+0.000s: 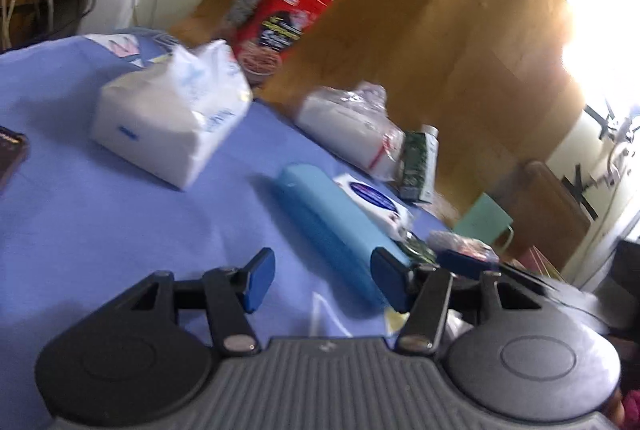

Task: Organize soft objects
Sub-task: 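Grasp the light-blue case with both grippers together, then place the light-blue case into the pink tin and release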

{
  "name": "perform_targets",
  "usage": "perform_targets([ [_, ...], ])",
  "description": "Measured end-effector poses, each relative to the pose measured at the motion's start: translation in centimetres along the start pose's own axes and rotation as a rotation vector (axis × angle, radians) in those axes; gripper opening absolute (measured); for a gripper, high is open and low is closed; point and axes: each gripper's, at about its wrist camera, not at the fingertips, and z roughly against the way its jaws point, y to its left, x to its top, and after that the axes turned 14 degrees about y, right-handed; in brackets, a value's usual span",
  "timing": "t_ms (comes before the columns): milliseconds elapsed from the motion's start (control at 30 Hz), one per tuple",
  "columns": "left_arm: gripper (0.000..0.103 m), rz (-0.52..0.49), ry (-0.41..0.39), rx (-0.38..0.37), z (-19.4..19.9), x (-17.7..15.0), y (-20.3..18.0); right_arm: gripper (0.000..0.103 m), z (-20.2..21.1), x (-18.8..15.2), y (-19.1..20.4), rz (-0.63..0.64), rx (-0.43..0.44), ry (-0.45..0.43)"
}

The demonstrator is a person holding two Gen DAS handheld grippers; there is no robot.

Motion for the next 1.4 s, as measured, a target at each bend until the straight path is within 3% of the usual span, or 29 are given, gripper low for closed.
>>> perform_targets([
  [100,0.057,0.028,0.024,0.003,-0.2,0.1,0.7,0.078,-3.3,1.5,1.6,0.064,-0.044,0.078],
  [200,0.072,0.067,0.042,-0.022,-0.1,0.1,1.4,0.056,-5.4,1.7,1.8,0.053,-0.021,0.158],
  [333,0.087,0.068,0.065,-0.030,-0.1,-0.3,1.1,0.056,-3.6,-0.4,2.8,0.040,0.034,0.149],
  [400,0.089,0.064,0.081,-0.041,-0.2,-0.6,0.5,0.056,-2.6,-1.5,3.6,0.017,0.063,0.141],
  [500,0.085,0.048,0.116,-0.059,-0.6,-1.1,-0.4,0.056,-1.2,-3.1,4.3,-0.044,0.136,0.128],
  [600,0.058,0.021,0.148,-0.056,-1.0,-1.9,-1.8,0.056,-0.1,-4.6,4.4,-0.098,0.236,0.126],
  [767,0.057,-0.041,0.161,-0.100,-0.9,-2.2,-6.0,0.056,3.1,-6.6,3.9,-0.125,0.207,0.051],
  [933,0.056,-0.191,0.158,-0.196,-3.0,-0.3,-15.1,0.056,8.0,-6.8,2.0,-0.124,0.037,-0.095],
  [1133,0.056,-0.387,0.255,-0.358,-10.6,-0.6,-28.8,0.056,14.8,-9.2,-4.6,-0.243,-0.243,-0.237],
  [1233,0.056,-0.441,0.338,-0.420,-15.4,-2.2,-34.8,0.056,17.3,-11.3,-8.5,-0.337,-0.357,-0.255],
  [1400,0.056,-0.453,0.458,-0.471,-21.5,-5.9,-41.2,0.056,19.7,-14.3,-13.6,-0.434,-0.506,-0.202],
])
